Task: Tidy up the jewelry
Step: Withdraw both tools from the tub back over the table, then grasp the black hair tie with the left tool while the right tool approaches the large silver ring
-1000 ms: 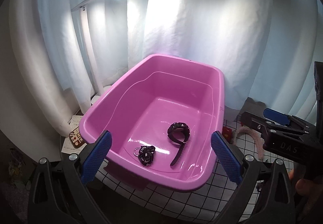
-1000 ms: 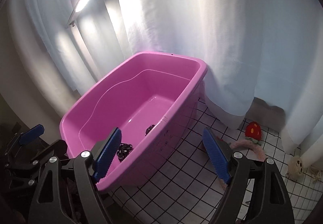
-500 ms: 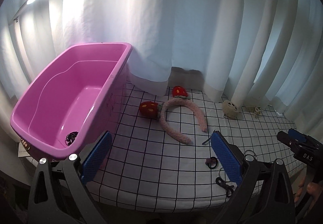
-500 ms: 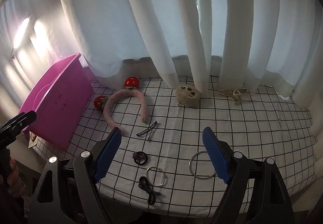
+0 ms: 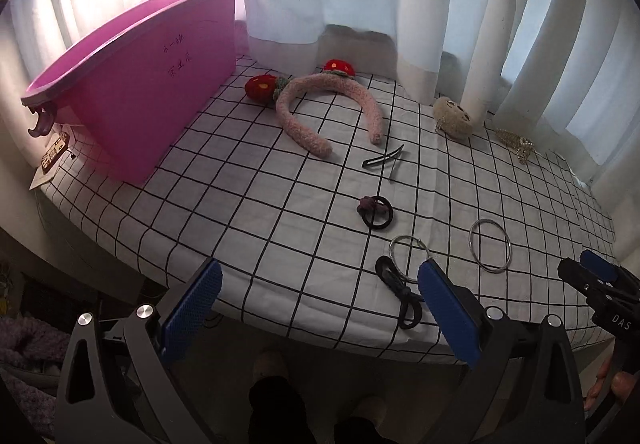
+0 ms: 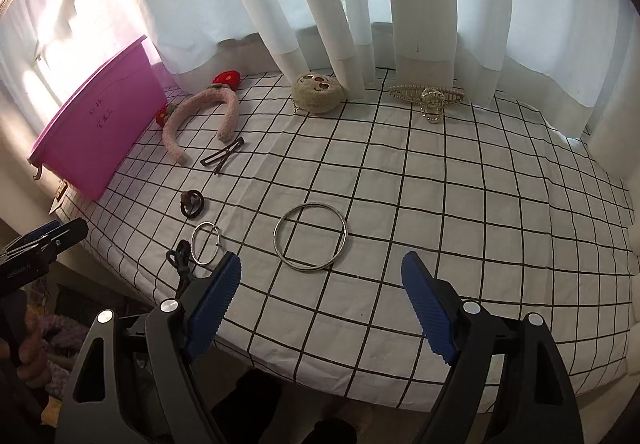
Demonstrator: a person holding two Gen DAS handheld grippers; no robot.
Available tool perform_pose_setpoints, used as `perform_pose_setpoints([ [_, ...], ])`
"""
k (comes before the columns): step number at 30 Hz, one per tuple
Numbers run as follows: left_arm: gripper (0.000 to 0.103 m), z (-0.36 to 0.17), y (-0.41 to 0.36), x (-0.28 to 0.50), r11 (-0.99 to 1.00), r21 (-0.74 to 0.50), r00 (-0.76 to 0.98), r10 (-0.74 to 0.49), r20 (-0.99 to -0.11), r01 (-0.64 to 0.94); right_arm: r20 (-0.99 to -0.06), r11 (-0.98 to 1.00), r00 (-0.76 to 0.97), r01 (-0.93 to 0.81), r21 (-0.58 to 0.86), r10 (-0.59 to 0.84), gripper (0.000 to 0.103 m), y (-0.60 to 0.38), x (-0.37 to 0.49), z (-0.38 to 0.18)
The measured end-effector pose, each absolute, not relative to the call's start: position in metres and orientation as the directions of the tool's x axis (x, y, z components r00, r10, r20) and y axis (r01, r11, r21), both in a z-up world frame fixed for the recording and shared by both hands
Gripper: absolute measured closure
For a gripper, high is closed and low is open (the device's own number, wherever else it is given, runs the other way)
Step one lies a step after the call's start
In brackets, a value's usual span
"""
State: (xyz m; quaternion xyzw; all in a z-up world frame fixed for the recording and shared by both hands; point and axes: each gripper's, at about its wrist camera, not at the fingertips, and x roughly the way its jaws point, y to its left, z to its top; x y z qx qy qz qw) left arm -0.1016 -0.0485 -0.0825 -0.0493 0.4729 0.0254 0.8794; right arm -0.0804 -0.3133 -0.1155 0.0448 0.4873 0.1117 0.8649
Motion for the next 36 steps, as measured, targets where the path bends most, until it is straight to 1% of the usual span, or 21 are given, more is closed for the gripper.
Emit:
perform_pose_setpoints([
  [6,0.006,-0.110,-0.085,-0.116,0.990,-0.031,0.546,0.050,-0.836,-0.138,-0.825,0.953,0.487,-0.231,0.196,0.288,0.024,-0.316,-0.075,-0.141],
  [14,0.006,-0.137,-0.106,-0.110,0.991,-0.009,0.582,0.072,-0.810,-0.135,-0.792,0.940,0.514,-0.258,0.223,0.329,0.024,-0.309,-0.060,-0.173],
  [16,0.006,-0.146,-0.107,-0.109,0.990,-0.020,0.589,0.065,-0.806,-0.137,-0.791,0.936,0.510,-0.273,0.222,0.337,0.024,-0.304,-0.058,-0.182],
  [20,0.006,-0.161,-0.107,-0.108,0.986,-0.043,0.587,0.059,-0.807,-0.159,-0.786,0.935,0.527,-0.306,0.181,0.324,0.024,-0.296,-0.057,-0.192],
  [25,0.006,-0.169,-0.111,-0.108,0.985,-0.044,0.609,0.069,-0.790,-0.169,-0.774,0.932,0.543,-0.321,0.166,0.325,0.024,-0.292,-0.055,-0.196],
  [30,0.006,-0.180,-0.110,-0.104,0.983,-0.048,0.594,0.068,-0.801,-0.177,-0.775,0.933,0.553,-0.336,0.128,0.305,0.024,-0.287,-0.053,-0.198],
  [36,0.006,-0.183,-0.112,-0.099,0.985,-0.005,0.599,0.102,-0.794,-0.175,-0.780,0.931,0.562,-0.357,0.069,0.273,0.022,-0.281,-0.047,-0.200],
])
